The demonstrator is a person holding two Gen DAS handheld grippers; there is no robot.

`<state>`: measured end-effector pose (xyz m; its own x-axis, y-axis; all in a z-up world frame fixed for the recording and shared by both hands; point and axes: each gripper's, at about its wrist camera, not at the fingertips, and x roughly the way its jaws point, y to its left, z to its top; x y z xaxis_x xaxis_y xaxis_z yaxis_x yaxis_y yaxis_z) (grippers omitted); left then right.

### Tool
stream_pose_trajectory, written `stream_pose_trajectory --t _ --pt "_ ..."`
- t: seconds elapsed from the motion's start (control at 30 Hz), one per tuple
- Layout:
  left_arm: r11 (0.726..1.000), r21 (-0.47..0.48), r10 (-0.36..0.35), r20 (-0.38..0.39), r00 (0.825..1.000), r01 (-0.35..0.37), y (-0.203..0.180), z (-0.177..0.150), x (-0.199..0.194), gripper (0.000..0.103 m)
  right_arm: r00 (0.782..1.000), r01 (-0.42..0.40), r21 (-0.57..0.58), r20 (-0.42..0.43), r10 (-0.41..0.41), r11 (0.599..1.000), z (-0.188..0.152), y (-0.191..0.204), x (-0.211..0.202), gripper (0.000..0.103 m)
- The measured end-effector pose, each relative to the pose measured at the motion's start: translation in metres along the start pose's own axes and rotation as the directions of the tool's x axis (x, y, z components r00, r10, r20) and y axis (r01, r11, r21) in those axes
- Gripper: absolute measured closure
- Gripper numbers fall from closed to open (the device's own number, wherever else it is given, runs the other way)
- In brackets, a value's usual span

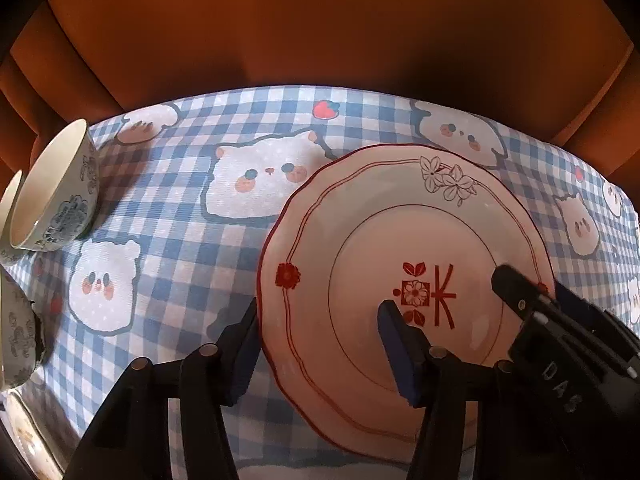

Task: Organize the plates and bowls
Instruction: 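Reach both tools to the small red-rimmed plate and grip its rim, then lift the red-rimmed plate with both tools and carry it toward the flowered plates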

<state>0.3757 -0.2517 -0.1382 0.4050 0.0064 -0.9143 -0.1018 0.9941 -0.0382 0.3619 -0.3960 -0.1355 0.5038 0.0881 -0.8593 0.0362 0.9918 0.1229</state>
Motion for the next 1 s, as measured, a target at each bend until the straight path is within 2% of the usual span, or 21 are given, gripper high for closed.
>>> stream_pose_trajectory --t 0.1,0.23,0.43,0.67,1.0 --pt "0.999 -0.029 -0.019 -0.002 1.0 0.019 0.005 0.004 0.002 0.047 1.0 0.031 -0.03 -0.002 -0.031 0.999 -0.003 0.005 0.005 0.06" --pt "1.0 0.028 0.013 0.015 1.0 -0.013 0.001 0.002 0.004 0.047 1.0 0.031 -0.013 -0.001 -0.031 0.999 -0.004 0.006 0.005 0.06" --pt "0.999 0.042 0.02 0.001 1.0 -0.02 0.006 -0.007 0.001 0.047 0.999 0.024 0.016 -0.024 -0.024 1.0 -0.012 0.004 -0.001 0.06" --pt "0.998 0.057 0.033 -0.029 0.999 -0.031 0.013 -0.041 -0.017 0.047 0.998 0.028 0.023 -0.052 -0.026 0.999 -0.042 0.008 -0.02 0.06" --pt "0.998 0.05 0.05 -0.078 0.996 -0.046 0.028 -0.118 -0.054 0.047 0.993 0.018 0.025 -0.113 -0.015 1.0 -0.106 0.016 -0.057 0.06"
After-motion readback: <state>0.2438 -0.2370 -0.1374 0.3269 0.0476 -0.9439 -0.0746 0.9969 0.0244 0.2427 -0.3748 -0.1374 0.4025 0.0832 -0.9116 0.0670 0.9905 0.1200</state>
